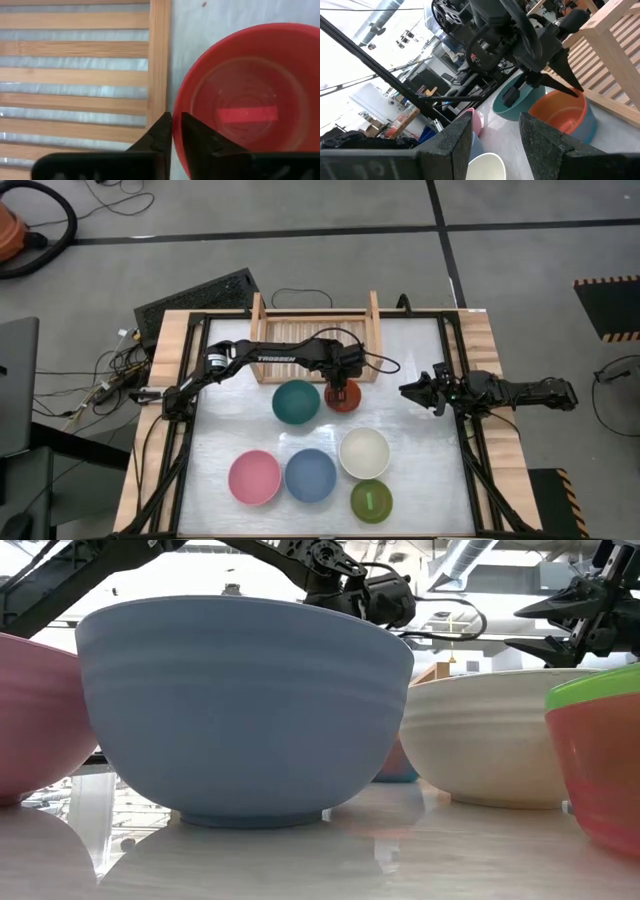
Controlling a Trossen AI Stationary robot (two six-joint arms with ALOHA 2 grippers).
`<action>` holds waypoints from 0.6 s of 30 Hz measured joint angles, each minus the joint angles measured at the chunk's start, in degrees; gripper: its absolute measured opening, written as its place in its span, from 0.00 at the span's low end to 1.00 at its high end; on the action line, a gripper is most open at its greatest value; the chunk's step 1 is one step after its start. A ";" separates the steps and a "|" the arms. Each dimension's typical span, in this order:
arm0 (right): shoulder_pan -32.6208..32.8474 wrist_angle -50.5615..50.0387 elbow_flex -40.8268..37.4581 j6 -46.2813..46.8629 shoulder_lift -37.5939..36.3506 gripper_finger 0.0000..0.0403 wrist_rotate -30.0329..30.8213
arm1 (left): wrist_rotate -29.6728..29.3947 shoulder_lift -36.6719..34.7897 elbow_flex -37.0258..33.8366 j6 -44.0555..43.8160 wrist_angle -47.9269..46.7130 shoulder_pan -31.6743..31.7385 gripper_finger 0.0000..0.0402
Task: Place and stack bowls onto a shelf
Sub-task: Put the small orange bowl on the shelf
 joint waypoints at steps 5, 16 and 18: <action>0.00 0.01 0.00 0.27 0.00 0.47 0.00 | 1.70 0.01 -0.02 -0.01 0.05 0.00 0.01; -0.01 0.00 0.00 0.63 0.00 0.47 0.00 | -1.12 0.02 0.16 -1.75 -0.93 -0.37 0.00; 0.00 0.00 0.00 0.63 0.00 0.47 0.00 | -1.14 0.08 1.51 -3.04 -3.10 -0.46 0.00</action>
